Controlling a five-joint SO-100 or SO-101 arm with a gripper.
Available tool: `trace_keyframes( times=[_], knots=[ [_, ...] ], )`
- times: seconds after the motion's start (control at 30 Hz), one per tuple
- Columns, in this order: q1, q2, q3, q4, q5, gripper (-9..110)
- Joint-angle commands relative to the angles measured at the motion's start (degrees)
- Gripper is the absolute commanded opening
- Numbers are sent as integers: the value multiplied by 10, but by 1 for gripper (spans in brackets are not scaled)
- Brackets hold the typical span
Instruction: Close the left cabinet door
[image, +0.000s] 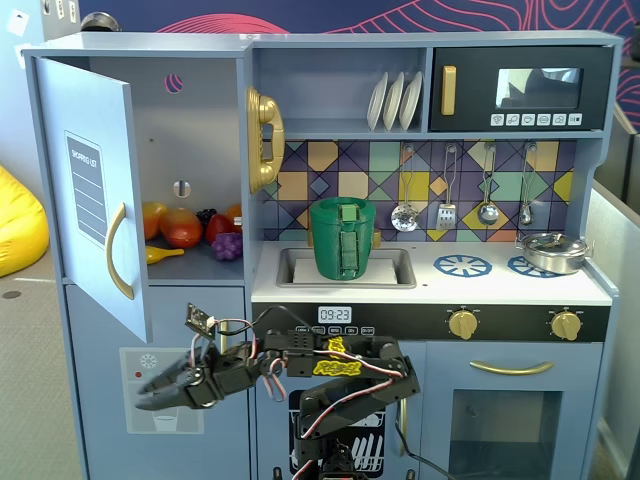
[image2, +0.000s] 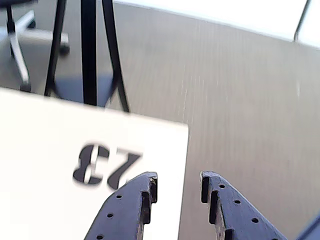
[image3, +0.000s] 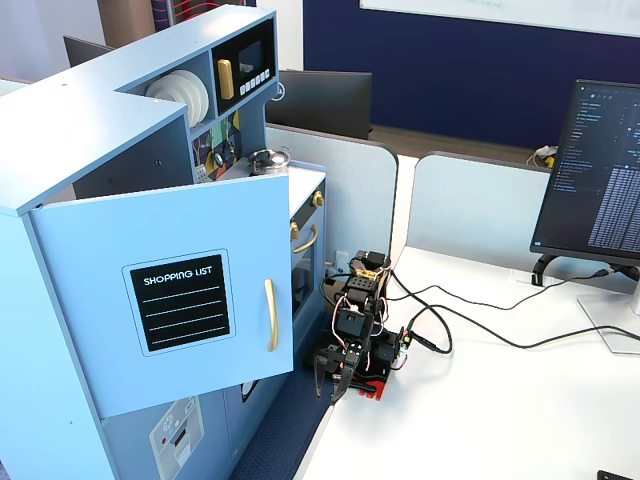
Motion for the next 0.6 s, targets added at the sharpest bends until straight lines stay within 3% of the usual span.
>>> trace_keyframes(
  times=[0.0, 0.57],
  knots=[
    [-23, -62, -23, -106, -26, 0],
    [24, -416, -416, -125, -79, 0]
  ],
)
